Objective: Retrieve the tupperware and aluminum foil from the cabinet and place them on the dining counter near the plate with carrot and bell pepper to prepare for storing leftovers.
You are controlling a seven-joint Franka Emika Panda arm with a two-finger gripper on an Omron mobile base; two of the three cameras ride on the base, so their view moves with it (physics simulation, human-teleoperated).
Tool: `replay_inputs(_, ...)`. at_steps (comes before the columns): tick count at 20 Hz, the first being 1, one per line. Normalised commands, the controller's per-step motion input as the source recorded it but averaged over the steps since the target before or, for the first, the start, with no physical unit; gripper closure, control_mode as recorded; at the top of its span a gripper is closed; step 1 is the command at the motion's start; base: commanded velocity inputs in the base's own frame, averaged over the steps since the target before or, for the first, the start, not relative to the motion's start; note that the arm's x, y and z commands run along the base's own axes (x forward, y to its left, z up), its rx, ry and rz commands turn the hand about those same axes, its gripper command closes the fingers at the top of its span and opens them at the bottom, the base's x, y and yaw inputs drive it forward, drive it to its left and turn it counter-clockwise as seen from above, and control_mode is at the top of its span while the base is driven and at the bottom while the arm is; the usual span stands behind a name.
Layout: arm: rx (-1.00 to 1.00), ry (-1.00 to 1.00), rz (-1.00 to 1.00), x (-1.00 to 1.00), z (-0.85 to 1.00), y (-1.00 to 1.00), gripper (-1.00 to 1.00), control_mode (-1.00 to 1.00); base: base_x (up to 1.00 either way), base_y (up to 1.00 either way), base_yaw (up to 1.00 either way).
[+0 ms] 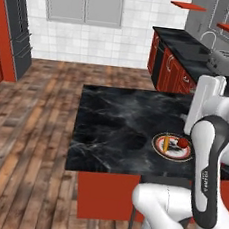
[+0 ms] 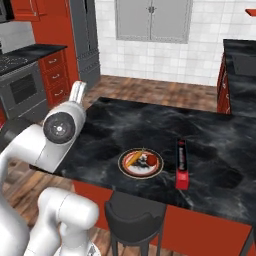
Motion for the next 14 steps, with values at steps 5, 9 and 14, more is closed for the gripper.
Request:
replay_inputs(5,0.0,0.0,0.0,0.0,0.0,0.0,-1.0,1.0,0.0,0.26,0.02)
replay_inputs(9,0.0,0.0,0.0,0.0,0.0,0.0,-1.0,1.0,-0.36,0.04,0.0)
replay_inputs(14,0.0,0.0,0.0,0.0,0.0,0.0,-1.0,1.0,-1.0,0.59,0.02)
